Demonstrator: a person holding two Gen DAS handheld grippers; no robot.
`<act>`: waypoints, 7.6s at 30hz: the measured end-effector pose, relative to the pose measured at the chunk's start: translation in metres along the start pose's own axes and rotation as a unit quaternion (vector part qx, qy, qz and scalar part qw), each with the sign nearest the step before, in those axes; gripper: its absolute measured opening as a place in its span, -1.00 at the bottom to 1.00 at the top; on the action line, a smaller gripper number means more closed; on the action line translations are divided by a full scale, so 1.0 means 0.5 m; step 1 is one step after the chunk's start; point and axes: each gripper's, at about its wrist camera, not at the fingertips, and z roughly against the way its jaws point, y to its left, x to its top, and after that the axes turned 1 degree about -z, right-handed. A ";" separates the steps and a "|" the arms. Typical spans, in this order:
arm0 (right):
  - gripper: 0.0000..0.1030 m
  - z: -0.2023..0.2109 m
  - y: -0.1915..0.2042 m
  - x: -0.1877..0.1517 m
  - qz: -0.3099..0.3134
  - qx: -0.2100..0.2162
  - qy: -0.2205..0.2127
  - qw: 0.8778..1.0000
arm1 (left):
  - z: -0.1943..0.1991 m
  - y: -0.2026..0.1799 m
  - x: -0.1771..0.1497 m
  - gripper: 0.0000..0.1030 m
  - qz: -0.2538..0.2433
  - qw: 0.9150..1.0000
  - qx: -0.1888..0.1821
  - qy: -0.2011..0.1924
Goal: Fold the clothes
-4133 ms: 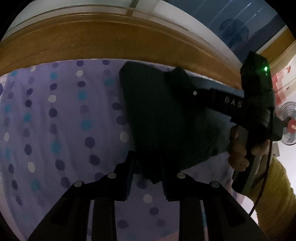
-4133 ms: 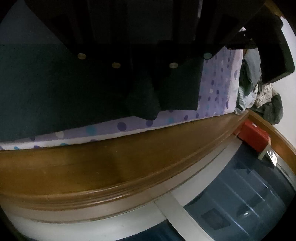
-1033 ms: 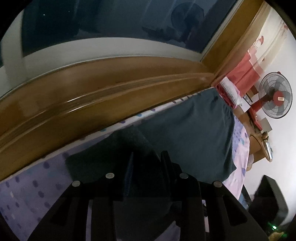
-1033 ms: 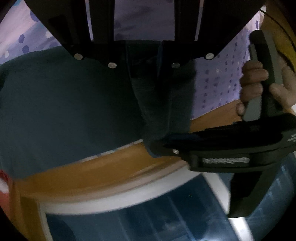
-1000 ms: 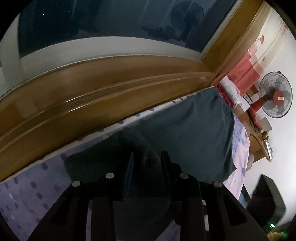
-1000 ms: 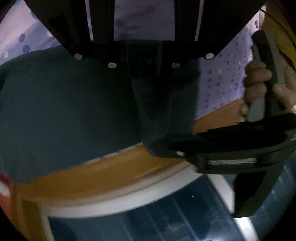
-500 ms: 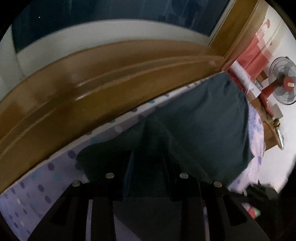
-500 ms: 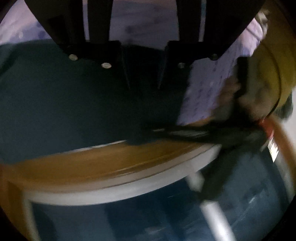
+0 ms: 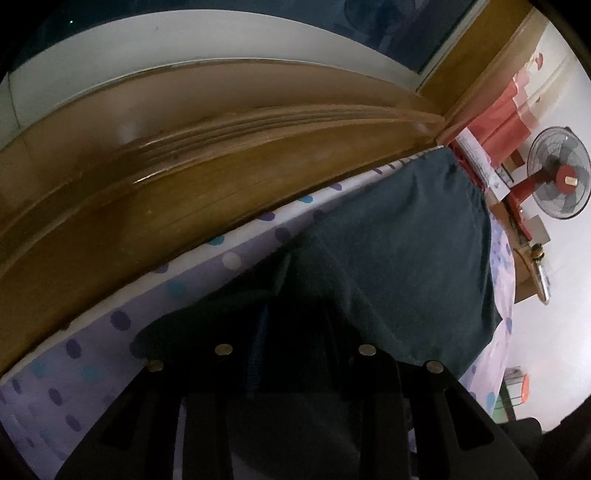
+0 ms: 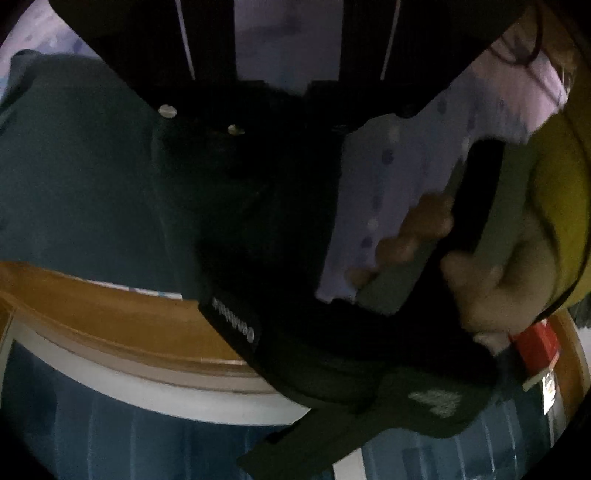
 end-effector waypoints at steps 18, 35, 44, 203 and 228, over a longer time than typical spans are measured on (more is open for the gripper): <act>0.17 0.018 0.082 0.010 0.062 -0.047 -0.064 0.995 | 0.065 0.032 -0.037 -0.43 0.012 0.999 -0.028 -0.022; -0.91 0.008 0.012 -0.064 -0.007 -0.108 0.012 0.994 | 0.025 0.043 -0.006 -0.46 0.016 1.000 -0.003 -0.012; -0.10 -0.053 0.135 0.007 0.085 -0.140 -0.033 0.986 | 0.072 0.066 -0.051 -0.45 0.043 0.998 -0.032 -0.023; -0.98 -0.026 -0.089 -0.049 -0.037 0.001 0.044 0.998 | -0.083 -0.079 0.068 -0.15 0.071 0.997 -0.022 0.002; -0.39 -0.125 -0.234 0.158 0.089 0.020 0.059 0.994 | -0.048 -0.116 -0.174 -0.40 0.213 0.958 -0.171 -0.086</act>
